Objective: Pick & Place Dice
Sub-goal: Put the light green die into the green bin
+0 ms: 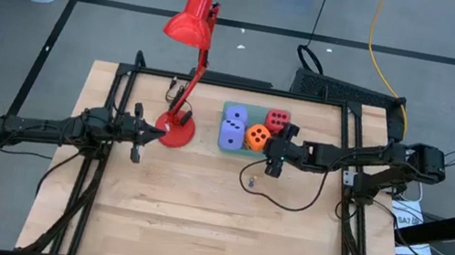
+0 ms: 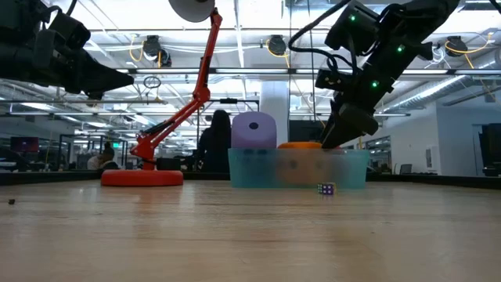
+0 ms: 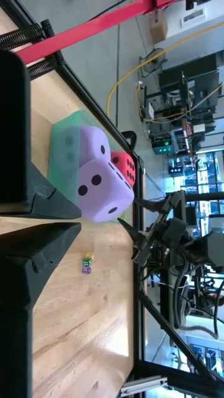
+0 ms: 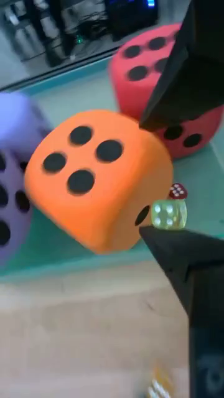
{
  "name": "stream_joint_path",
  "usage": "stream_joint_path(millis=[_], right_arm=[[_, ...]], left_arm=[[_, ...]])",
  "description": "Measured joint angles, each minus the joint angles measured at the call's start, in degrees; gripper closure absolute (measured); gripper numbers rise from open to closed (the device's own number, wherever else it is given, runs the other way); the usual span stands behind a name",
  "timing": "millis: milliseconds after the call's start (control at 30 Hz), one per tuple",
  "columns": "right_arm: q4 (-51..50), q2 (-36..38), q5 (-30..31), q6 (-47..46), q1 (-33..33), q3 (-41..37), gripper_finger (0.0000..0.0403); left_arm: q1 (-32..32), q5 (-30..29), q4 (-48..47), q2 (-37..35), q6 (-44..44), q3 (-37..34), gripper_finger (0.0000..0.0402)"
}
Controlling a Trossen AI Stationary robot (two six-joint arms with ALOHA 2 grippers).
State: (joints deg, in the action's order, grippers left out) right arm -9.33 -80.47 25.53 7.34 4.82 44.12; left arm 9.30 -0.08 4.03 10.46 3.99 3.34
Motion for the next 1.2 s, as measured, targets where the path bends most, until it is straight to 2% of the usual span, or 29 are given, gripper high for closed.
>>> stream_joint_path(millis=[100,267,300,333,433,500,567,700,833,933,1033,1200], right_arm=[[0.9,0.0,-0.2,3.6,-1.8,0.0,0.0210],[0.4,2.8,-0.1,5.8,-3.9,0.0,0.0341],[-1.0,3.8,-0.1,4.9,-4.1,0.0,0.0362],[-1.5,4.6,0.0,4.0,-4.2,0.0,0.0365],[-0.9,7.3,0.0,1.5,-4.6,-0.5,0.0363],[2.8,9.0,0.1,1.6,-5.2,-2.1,0.0344],[8.2,11.1,0.0,2.3,-5.6,-4.8,0.0307],[16.9,16.8,0.0,4.7,-5.7,-10.7,0.0227],[24.5,21.8,-2.3,9.4,-5.7,-18.0,0.0171],[32.1,24.4,-5.2,13.4,-5.7,-23.9,0.0147],[39.5,25.8,-6.1,17.4,-5.7,-28.9,0.0137],[45.3,26.0,-6.1,20.6,-5.6,-32.1,0.0135]], left_arm=[[0.0,0.0,0.0,0.0,0.0,0.0,0.0369],[0.0,0.0,0.0,0.0,0.0,0.0,0.0369],[0.0,0.0,0.0,0.0,0.0,0.0,0.0369],[0.0,0.0,0.0,0.0,0.0,0.0,0.0369],[0.0,0.0,0.0,0.0,0.0,0.0,0.0369],[0.0,0.0,-0.3,0.0,-1.4,0.0,0.0369],[0.0,1.5,-0.9,0.0,-3.5,0.0,0.0369],[-0.1,8.3,-0.3,0.9,-5.7,0.0,0.0369],[-1.1,6.0,3.4,4.0,-8.2,0.3,0.0376],[-2.3,2.7,6.0,8.9,-8.3,1.6,0.0395],[-4.1,1.0,12.8,16.3,-8.3,2.9,0.0395],[-7.5,-2.1,22.3,32.3,-8.1,7.8,0.0397]])
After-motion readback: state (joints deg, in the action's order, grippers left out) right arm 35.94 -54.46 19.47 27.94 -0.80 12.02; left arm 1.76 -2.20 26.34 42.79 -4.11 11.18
